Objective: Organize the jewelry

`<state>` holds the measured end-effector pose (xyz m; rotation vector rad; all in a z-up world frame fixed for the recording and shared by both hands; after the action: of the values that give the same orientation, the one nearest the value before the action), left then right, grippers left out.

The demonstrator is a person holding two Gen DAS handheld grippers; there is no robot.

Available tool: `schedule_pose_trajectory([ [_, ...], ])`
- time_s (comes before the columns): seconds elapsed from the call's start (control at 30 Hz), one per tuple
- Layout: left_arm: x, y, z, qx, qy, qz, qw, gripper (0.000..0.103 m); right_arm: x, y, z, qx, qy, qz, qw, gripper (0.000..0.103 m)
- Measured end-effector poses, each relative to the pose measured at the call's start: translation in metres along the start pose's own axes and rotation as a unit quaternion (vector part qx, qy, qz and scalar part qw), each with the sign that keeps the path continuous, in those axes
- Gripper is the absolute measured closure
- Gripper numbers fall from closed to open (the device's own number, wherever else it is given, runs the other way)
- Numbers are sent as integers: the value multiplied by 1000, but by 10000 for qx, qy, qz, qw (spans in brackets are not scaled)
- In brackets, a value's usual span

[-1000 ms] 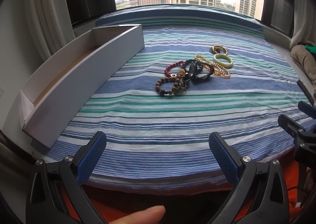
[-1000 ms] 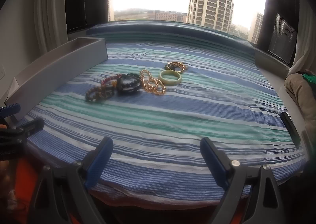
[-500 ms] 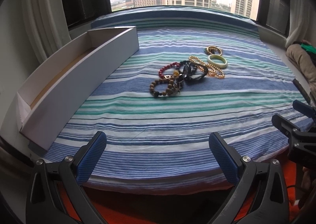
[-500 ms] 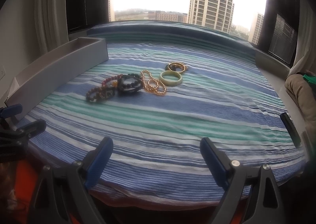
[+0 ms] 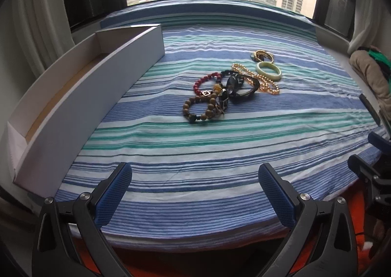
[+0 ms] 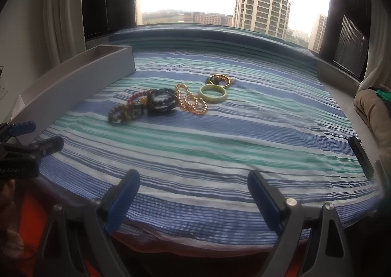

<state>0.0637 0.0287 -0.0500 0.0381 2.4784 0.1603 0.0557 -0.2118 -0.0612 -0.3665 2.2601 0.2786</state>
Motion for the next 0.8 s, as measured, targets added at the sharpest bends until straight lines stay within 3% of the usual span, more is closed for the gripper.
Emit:
schedule_pose_trajectory([
  [0.17, -38, -2, 30, 356, -121, 405, 9985, 0, 0, 0, -1, -8, -43, 33, 10000, 11],
  [0.3, -53, -19, 71, 589, 30, 851, 9946, 3, 2, -3, -1, -34, -25, 103, 9999, 11],
  [0.4, -58, -33, 96, 703, 72, 1221, 9900, 24, 4, -6, -5, 6, -38, 121, 9999, 11],
  [0.57, -64, -43, 124, 829, 14, 1695, 9820, 39, 6, -16, -6, 54, -7, 271, 9996, 11],
  [0.67, -60, -43, 142, 933, 178, 1956, 9761, 58, 8, -18, -5, 52, 37, 291, 9996, 11],
  [0.73, -56, -42, 150, 1180, 384, 1999, 9719, 82, 10, -17, -2, 47, 97, 292, 9995, 11],
  [0.8, -55, -37, 147, 1307, 409, 1925, 9717, 93, 10, -15, -1, 42, 125, 282, 9995, 11],
])
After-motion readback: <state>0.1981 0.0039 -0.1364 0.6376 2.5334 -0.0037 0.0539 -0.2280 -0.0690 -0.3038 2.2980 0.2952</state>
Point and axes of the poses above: each gripper's, at about its wrist camera, not at the fingertips, and z roughly the way its jaws point, y to its left, x to its underside, the point moved 4 cm from there along z, roughly the way its jaws point, and after that the axes turned 9 degrees about -x, right-handed, at the moved point
